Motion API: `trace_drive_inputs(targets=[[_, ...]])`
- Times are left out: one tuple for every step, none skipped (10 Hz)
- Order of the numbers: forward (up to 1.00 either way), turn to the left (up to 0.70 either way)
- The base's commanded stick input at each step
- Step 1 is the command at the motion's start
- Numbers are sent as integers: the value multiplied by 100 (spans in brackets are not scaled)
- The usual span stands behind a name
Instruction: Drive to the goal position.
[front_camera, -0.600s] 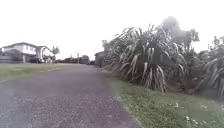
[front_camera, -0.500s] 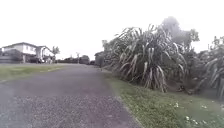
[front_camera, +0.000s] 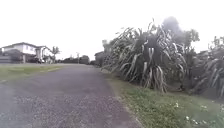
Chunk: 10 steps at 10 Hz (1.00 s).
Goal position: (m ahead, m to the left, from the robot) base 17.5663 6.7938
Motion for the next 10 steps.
trace_drive_inputs(targets=[[70,0],[70,0],[70,0],[70,0],[70,0],[70,0],[70,0],[70,0],[70,0],[70,0]])
